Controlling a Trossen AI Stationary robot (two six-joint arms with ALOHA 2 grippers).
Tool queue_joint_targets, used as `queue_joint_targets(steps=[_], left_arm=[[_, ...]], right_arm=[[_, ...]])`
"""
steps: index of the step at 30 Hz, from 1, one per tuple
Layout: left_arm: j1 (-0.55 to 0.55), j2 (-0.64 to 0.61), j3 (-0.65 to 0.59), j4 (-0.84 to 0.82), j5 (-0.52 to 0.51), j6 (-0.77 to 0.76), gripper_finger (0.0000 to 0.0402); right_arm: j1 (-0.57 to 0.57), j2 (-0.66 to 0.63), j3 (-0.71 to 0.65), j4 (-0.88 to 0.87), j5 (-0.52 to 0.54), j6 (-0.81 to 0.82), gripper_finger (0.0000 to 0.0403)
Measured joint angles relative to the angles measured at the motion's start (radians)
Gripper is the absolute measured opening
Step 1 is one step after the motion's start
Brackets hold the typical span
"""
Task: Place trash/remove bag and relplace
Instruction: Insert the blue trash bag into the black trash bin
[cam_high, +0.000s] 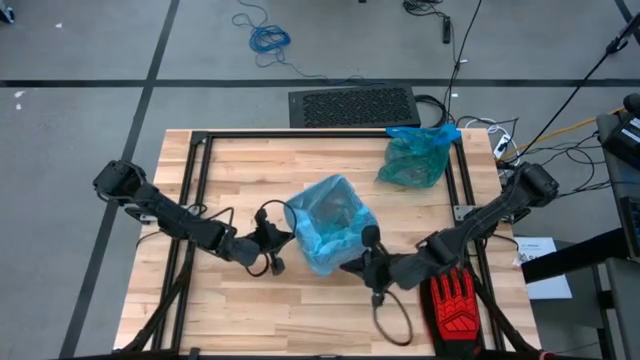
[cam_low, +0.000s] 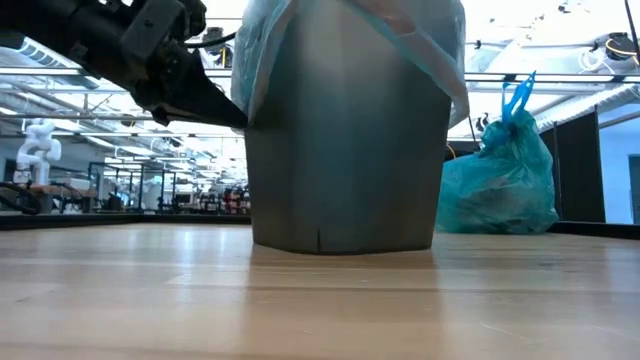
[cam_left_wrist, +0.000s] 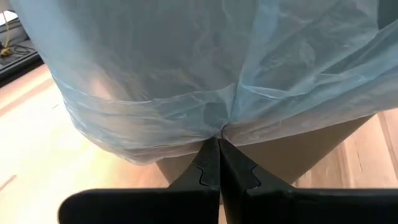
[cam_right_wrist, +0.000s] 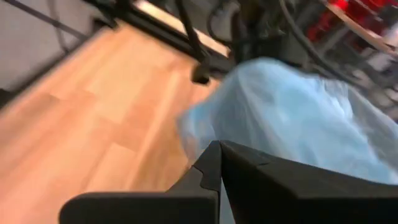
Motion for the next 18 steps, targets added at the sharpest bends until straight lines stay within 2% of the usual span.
queue_joint_targets(steps=[6, 14, 18], left_arm=[[0.009, 0.0, 0.0, 0.006, 0.004, -0.002, 0.0], [0.009, 0.0, 0.0, 0.015, 0.004, -0.003, 0.0], [-0.011, 0.0, 0.0, 0.016, 0.003, -0.004, 0.0]], right_arm=[[-0.01, 0.104, 0.0, 0.008, 0.138, 0.006, 0.0], [-0.018, 0.243, -0.001, 0.009, 0.167, 0.12, 0.0], [-0.007, 0.26, -0.002, 0.01, 0.167, 0.166, 0.0]])
